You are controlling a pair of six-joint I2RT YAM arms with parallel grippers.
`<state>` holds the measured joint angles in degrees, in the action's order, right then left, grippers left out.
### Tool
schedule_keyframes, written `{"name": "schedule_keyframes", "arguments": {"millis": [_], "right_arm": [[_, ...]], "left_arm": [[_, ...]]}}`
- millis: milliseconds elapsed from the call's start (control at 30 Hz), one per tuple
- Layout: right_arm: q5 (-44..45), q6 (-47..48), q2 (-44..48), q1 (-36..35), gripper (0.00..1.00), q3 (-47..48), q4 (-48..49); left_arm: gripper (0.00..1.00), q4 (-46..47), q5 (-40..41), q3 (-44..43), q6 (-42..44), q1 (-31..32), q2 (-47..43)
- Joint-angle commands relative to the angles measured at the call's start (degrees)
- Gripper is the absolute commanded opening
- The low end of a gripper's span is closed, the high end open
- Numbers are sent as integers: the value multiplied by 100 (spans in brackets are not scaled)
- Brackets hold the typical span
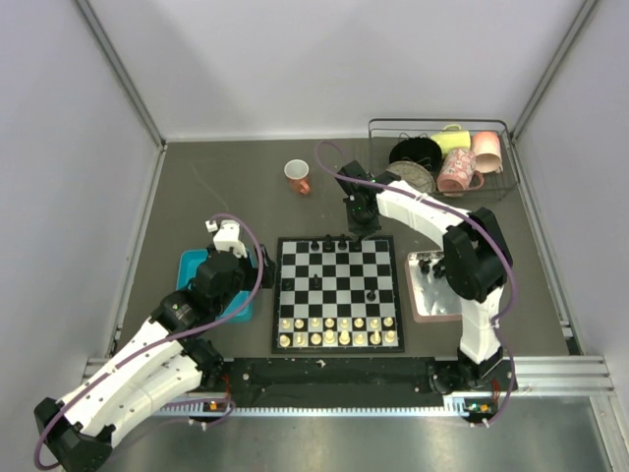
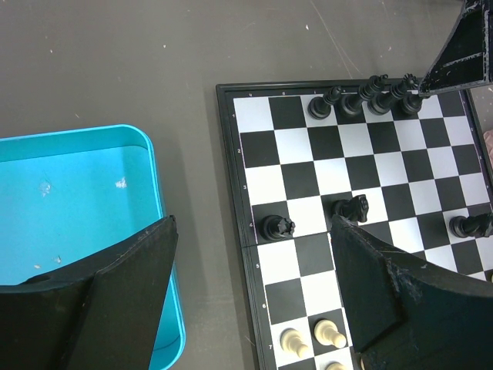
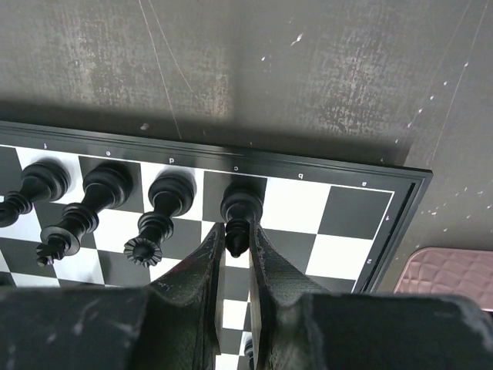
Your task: Set up the chess pieces on the board
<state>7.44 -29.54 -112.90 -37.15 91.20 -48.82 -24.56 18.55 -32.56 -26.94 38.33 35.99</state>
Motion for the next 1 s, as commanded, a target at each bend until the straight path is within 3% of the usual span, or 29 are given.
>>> {"name": "schedule_keyframes", "arguments": {"millis": [0,567,667,800,967], "right_arm": [[-94,36,-65,-100,0,197,180],[-129,45,-153,-100,0,162,215],[-94,53,-144,-109,3,126,215],[-94,62,-136,-100,18,109,215],[-164,71,-153,-100,25,126,232]], "left_arm": [[85,74,61,-84,-13,8,-57],[85,91,53,-67,-13,8,-48],[85,109,61,-58,-22,8,-66],[85,100,53,-49,-22,8,-57],[85,100,53,-49,-4,8,-74]]}}
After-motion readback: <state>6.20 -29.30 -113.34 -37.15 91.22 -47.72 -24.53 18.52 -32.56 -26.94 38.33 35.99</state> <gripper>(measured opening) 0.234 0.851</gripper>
